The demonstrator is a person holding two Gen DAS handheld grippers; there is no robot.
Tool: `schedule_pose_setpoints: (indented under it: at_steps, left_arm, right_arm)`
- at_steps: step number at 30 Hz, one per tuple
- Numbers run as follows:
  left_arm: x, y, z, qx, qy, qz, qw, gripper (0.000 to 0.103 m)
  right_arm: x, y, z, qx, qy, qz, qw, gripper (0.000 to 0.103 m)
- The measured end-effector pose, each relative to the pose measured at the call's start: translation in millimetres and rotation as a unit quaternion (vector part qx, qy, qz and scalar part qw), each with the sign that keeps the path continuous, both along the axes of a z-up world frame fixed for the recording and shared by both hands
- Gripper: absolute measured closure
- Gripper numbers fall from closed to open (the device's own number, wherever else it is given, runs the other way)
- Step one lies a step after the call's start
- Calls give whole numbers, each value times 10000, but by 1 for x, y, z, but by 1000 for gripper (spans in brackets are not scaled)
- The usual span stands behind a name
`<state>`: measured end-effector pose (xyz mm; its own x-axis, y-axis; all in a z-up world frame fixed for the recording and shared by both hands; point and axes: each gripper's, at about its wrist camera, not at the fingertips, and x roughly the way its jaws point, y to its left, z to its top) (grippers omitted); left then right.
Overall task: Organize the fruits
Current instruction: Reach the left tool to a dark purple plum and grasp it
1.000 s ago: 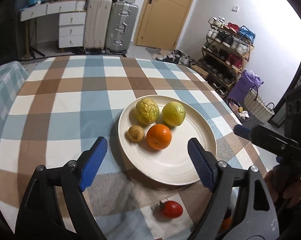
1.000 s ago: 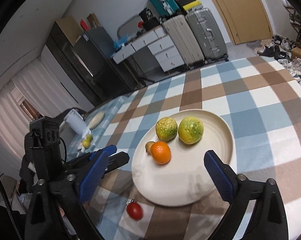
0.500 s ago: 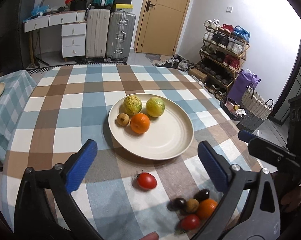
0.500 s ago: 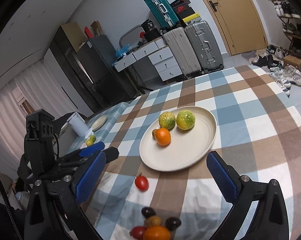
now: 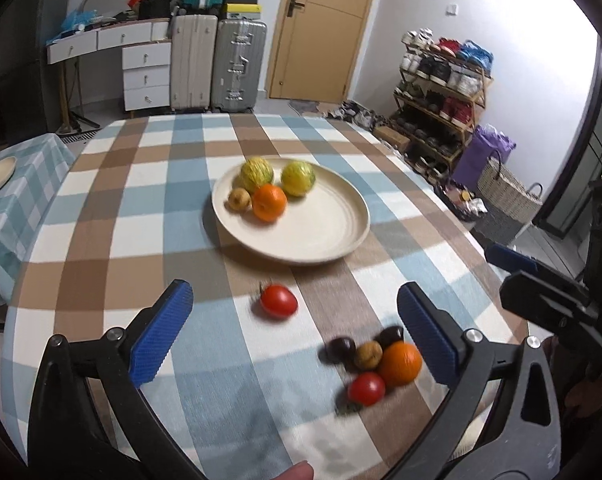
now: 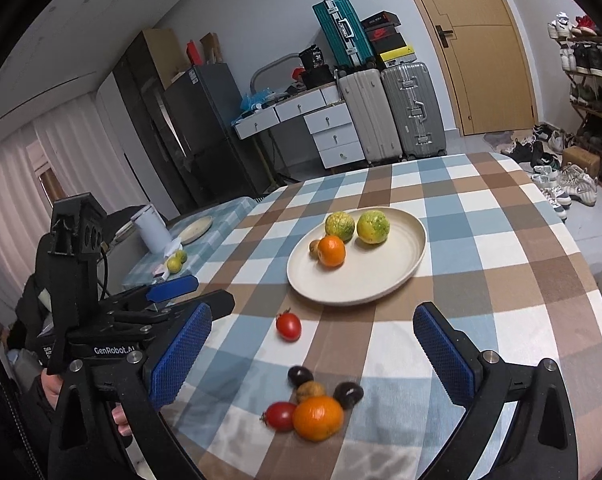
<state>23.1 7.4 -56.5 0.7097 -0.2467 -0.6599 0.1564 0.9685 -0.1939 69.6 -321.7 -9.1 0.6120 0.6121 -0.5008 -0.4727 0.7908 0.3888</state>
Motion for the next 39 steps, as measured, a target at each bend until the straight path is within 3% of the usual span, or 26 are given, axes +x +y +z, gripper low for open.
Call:
schedule_pose_setpoints:
  at_steps: [15, 19, 23, 25, 26, 27, 31, 39]
  left_arm:
    - [7, -8, -55, -138, 675, -285, 9972, 1]
    - [20, -7, -68, -346, 907, -296, 9948, 5]
    - [30, -9, -73, -425, 963, -353, 9938, 19]
    - [34, -10, -75, -456, 1011, -432, 9929, 36]
    - [37, -11, -76, -495, 1068, -479, 9919, 53]
    - [40, -12, -78, -521, 1141, -510, 9908, 59]
    - [43, -14, -80, -705, 1203, -585, 9885, 60]
    - [47, -19, -83, -800, 1260, -753, 9859, 75]
  right_arm:
    - [-20, -7, -25, -184, 151, -77, 9997, 0]
    - [-16, -9, -36, -121, 261, -89, 9995, 0]
    - [-12, -11, -45, -46, 387, -100, 9992, 0]
    - [-8, -13, -50, -26, 452, -124, 9989, 0]
    - [-7, -14, -52, -17, 478, -130, 9988, 0]
    - [-5, -16, -54, 10, 503, -133, 9986, 0]
    - [-1, -23, -61, 110, 565, -176, 9982, 0]
    - [5, -29, -70, 236, 698, -221, 9970, 0]
